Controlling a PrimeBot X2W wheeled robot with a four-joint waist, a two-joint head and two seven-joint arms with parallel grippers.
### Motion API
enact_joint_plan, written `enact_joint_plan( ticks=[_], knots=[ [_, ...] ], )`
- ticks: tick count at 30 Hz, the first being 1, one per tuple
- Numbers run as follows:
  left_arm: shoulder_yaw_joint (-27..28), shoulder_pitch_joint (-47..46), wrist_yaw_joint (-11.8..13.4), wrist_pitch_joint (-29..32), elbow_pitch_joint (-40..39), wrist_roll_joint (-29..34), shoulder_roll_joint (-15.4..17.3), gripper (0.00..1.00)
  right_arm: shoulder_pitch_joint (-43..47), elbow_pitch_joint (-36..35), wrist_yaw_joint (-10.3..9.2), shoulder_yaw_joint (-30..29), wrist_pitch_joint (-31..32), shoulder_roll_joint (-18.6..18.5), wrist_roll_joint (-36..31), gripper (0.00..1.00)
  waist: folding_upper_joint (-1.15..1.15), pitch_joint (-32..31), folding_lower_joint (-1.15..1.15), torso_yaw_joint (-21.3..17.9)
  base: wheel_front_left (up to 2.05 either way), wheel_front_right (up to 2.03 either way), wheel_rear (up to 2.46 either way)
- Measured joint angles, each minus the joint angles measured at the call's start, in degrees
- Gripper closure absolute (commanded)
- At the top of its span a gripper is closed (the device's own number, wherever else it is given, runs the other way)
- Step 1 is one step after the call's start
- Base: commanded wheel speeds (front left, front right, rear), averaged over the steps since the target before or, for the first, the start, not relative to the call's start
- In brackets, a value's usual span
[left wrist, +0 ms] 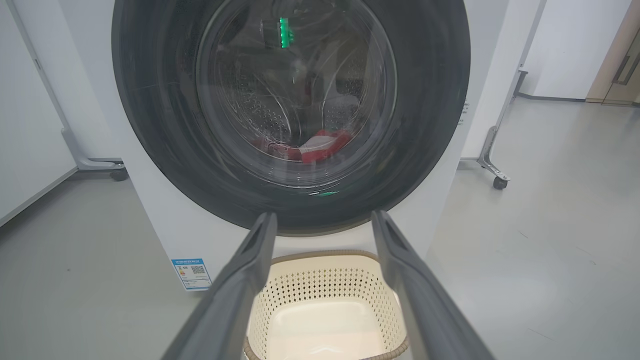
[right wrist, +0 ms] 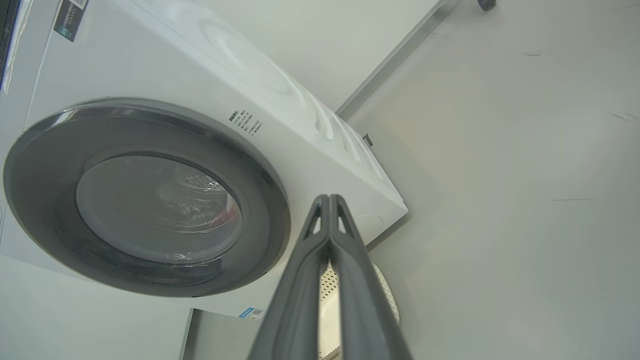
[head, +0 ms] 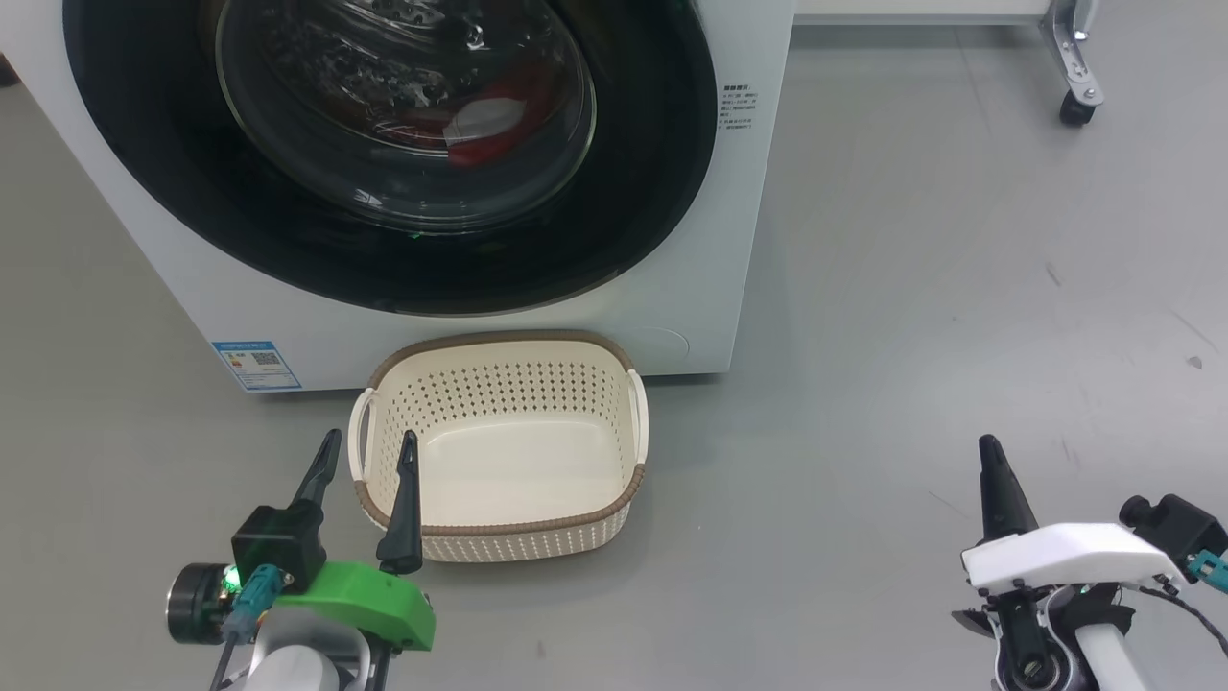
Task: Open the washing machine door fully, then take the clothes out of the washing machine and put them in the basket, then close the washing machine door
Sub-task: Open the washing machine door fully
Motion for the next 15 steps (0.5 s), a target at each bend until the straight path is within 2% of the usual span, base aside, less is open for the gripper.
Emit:
enact_joint_plan(
  ticks=[15],
  knots=[
    [-0.25,-2.80,0.00,-0.01,-2.23,1.07,-0.74,0.00,-10.30,-0.12,1.19,-8.08,7.22,1.36,28.44,1.00,0.00,5.56,0.00,1.64,0.00,0.00,0.00]
  ],
)
